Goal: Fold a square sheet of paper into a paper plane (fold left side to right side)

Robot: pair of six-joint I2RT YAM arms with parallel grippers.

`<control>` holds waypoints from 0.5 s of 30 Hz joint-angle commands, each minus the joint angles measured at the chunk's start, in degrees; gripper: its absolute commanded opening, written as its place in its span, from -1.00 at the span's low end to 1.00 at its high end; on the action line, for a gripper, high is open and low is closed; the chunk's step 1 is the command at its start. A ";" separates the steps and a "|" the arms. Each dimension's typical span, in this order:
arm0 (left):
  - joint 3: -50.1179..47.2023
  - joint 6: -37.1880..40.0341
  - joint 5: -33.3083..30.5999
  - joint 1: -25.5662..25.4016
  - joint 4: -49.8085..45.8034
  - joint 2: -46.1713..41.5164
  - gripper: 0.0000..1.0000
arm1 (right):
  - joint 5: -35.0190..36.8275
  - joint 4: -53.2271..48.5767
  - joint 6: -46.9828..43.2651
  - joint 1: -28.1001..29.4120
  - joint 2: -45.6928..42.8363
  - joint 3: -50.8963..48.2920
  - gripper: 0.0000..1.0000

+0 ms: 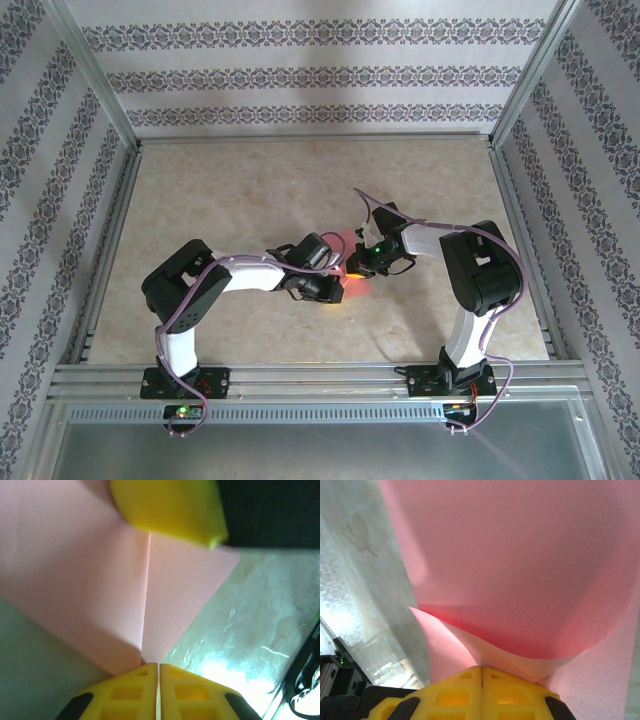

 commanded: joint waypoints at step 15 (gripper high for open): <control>5.18 1.62 -0.32 1.68 -1.31 -0.96 -0.85 | 2.41 -0.57 -0.55 -0.08 0.24 -0.70 -1.00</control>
